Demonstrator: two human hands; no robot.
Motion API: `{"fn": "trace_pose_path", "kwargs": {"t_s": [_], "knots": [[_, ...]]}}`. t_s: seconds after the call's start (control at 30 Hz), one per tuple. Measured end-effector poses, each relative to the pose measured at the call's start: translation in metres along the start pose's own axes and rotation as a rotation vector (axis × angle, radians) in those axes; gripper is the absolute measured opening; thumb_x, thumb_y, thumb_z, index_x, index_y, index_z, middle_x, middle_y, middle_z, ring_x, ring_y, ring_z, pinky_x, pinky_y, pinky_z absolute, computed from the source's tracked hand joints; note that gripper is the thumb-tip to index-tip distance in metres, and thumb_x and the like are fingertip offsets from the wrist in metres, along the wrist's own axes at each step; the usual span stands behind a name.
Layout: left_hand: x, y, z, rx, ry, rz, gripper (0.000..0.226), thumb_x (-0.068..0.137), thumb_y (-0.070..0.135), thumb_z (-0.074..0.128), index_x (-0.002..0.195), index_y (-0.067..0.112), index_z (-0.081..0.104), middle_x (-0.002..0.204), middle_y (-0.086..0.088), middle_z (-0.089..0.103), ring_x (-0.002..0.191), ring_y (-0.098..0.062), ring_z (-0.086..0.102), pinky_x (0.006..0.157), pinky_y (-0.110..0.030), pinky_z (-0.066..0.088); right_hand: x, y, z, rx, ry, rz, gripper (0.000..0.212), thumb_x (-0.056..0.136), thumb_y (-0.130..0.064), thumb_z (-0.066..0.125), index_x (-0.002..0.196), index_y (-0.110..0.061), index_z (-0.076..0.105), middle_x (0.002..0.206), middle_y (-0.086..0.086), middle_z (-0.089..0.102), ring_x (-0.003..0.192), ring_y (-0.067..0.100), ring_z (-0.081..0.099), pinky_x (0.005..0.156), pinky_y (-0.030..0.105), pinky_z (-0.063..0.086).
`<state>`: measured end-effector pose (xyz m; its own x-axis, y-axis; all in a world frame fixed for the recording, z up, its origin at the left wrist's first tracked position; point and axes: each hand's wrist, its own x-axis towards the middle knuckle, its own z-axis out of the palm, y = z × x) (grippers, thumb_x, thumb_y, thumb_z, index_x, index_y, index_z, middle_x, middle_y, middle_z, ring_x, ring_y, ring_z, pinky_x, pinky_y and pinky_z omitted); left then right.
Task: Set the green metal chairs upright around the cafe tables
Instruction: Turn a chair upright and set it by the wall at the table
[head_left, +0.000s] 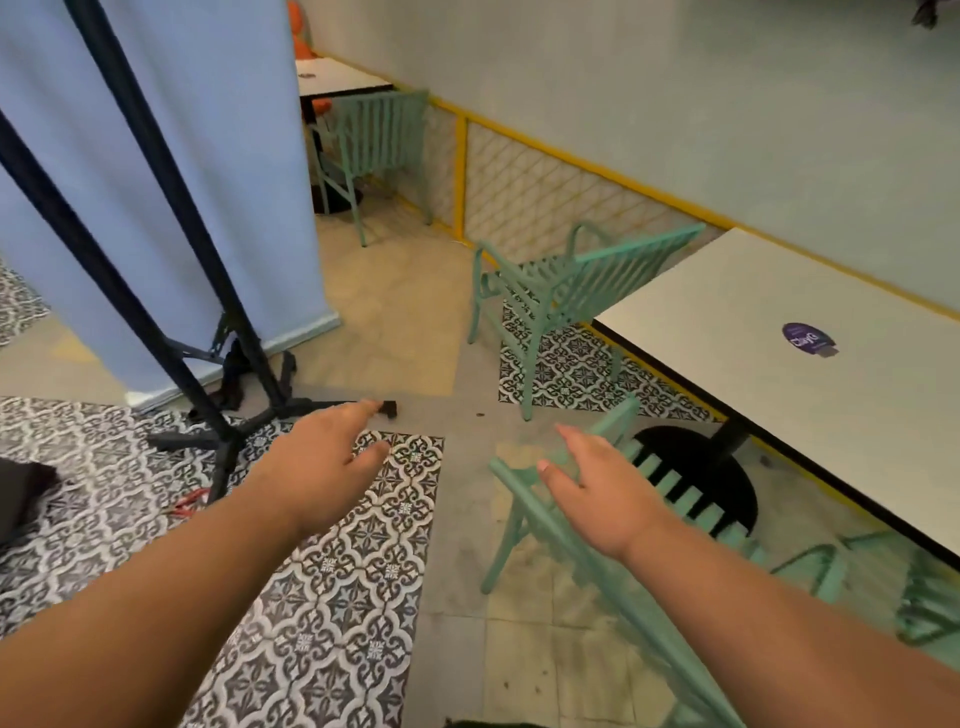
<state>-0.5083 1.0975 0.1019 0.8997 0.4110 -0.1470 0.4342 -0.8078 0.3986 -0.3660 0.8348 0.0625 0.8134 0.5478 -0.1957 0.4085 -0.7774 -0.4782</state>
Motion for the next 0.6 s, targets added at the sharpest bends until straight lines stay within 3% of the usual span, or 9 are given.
{"fn": "trace_pose_path", "kwargs": {"t_s": [0.17, 0.6], "knots": [[0.057, -0.014, -0.014, 0.006, -0.035, 0.037, 0.060, 0.104, 0.045, 0.045, 0.160, 0.028, 0.029, 0.161, -0.001, 0.040, 0.148, -0.020, 0.034, 0.120, -0.041, 0.031, 0.055, -0.012, -0.009, 0.002, 0.021, 0.026, 0.066, 0.104, -0.052, 0.044, 0.161, -0.022, 0.030, 0.160, 0.006, 0.042, 0.140, 0.022, 0.046, 0.119, 0.037, 0.032], [0.222, 0.006, -0.050, 0.060, -0.011, 0.105, 0.060, 0.105, 0.046, 0.041, 0.161, 0.034, 0.023, 0.164, 0.003, 0.035, 0.150, -0.018, 0.030, 0.121, -0.040, 0.026, 0.213, -0.002, -0.053, 0.024, 0.051, 0.068, 0.066, 0.105, -0.050, 0.045, 0.162, -0.021, 0.028, 0.163, 0.003, 0.038, 0.148, 0.020, 0.036, 0.120, 0.036, 0.029]]}}
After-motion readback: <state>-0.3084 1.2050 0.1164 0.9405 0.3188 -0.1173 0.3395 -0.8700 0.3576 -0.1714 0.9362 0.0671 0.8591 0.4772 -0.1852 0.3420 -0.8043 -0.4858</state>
